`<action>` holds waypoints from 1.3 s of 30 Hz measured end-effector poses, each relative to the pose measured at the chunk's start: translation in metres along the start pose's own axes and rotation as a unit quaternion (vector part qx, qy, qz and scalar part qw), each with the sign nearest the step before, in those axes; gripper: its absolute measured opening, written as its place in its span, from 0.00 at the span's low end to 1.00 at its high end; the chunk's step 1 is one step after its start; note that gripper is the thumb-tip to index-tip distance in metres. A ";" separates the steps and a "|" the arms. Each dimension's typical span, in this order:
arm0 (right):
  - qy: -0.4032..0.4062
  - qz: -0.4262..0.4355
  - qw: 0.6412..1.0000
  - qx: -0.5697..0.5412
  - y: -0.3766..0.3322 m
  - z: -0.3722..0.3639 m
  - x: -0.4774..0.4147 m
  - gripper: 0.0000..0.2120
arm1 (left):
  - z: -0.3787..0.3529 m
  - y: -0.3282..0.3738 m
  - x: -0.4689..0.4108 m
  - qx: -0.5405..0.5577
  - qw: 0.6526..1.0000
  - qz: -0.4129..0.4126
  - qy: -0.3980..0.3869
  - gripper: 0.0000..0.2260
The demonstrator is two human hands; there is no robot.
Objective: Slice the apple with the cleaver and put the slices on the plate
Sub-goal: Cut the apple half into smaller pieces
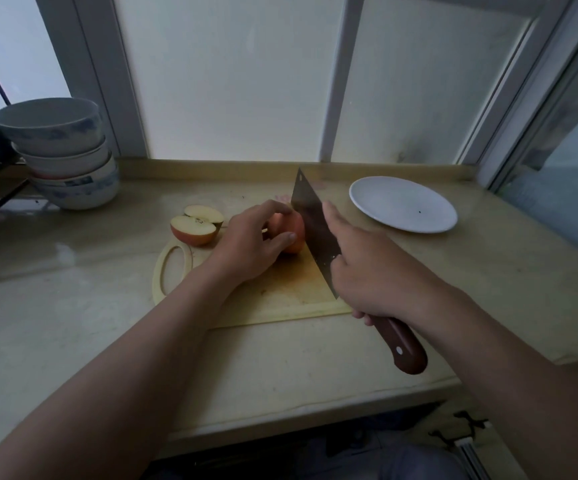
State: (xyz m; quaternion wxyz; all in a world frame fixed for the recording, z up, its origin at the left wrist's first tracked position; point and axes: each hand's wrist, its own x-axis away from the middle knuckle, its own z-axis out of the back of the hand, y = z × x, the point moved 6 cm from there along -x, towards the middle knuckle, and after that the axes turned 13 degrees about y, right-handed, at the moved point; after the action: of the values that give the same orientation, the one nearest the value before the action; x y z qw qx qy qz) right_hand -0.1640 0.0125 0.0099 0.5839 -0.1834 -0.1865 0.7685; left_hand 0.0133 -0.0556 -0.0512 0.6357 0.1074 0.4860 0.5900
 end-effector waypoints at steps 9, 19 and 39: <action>-0.029 -0.033 0.999 -0.009 0.010 -0.016 -0.009 0.42 | -0.002 -0.001 -0.002 -0.001 1.000 -0.011 -0.001 0.18; 0.032 -0.031 0.997 -0.067 0.008 0.012 -0.014 0.41 | 0.000 -0.003 -0.001 0.026 0.999 0.018 -0.008 0.17; 0.052 -0.015 0.996 -0.072 0.000 0.017 -0.015 0.40 | 0.000 -0.006 -0.003 -0.001 1.000 0.018 -0.008 0.19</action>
State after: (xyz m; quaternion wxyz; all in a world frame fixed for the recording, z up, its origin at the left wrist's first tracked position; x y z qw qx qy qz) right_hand -0.1691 -0.0029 0.0253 0.5898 -0.2613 -0.2136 0.7336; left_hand 0.0175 -0.0595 -0.0543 0.6286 0.1200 0.4784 0.6014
